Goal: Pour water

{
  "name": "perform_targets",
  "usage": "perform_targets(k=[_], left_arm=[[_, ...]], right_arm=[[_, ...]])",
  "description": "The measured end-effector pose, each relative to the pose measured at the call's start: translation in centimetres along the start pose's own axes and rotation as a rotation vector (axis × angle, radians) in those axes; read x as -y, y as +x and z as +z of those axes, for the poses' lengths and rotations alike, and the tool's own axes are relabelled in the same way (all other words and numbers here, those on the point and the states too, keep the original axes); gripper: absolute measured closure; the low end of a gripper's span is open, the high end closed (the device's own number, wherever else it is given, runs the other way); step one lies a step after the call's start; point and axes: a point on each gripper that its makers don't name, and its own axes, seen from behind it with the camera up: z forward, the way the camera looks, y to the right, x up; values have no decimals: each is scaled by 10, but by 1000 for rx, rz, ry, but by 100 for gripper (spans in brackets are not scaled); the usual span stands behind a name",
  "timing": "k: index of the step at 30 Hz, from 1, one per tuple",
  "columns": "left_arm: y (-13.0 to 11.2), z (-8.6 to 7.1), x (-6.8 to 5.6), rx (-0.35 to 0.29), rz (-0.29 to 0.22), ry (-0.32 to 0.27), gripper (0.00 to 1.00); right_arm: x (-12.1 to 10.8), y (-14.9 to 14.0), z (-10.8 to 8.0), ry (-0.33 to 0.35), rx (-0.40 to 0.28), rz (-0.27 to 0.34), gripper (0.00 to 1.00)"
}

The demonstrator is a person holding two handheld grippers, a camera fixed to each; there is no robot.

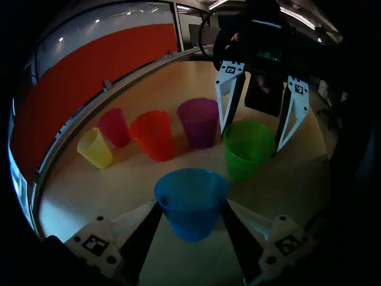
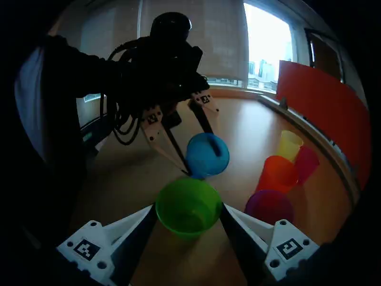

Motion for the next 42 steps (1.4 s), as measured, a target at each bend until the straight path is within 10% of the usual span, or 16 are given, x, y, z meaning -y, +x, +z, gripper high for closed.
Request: perform_targets(k=[42], left_arm=[[-39,-12,-4,96,-34,-14,16]], right_arm=[[3,2,-2,-3,5,8,3]])
